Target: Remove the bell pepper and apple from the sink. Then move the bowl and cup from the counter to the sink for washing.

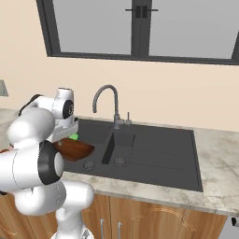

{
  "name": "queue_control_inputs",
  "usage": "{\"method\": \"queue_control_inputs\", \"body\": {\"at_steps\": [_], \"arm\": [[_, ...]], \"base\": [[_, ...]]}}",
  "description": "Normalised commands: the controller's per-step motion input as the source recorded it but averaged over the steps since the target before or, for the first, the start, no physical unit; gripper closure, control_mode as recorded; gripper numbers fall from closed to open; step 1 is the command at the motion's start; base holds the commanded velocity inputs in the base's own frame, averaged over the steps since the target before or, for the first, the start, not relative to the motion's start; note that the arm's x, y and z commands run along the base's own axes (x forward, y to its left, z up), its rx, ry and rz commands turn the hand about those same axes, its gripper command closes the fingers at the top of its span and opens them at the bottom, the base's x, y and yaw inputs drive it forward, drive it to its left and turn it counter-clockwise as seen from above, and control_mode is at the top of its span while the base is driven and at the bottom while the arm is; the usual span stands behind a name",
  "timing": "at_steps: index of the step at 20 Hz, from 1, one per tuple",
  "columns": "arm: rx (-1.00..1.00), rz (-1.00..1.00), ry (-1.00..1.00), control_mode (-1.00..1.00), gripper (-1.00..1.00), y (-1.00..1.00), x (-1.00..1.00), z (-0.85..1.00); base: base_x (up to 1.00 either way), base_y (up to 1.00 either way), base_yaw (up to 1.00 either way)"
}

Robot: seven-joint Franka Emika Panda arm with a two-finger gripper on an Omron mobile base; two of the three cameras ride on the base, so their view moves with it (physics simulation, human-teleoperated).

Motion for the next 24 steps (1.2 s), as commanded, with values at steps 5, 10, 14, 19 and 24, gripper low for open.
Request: {"method": "queue_control_inputs", "body": {"at_steps": [5,10,14,19,24], "arm": [[0.0,-0.09,-0.06,-1.0,1.0,0.0,0.2,-0.3],[0.0,-0.08,-0.08,-1.0,1.0,0.02,0.22,-0.26],[0.0,-0.04,-0.07,-1.0,1.0,0.06,0.13,-0.23],[-0.01,-0.04,-0.01,-1.0,1.0,0.1,0.13,-0.19],[-0.04,-0.08,0.0,-1.0,1.0,0.07,0.24,-0.26]], "base": [[0.0,0.0,0.0],[0.0,0.0,0.0],[0.0,0.0,0.0],[0.0,0.0,0.0],[0.0,0.0,0.0]]}}
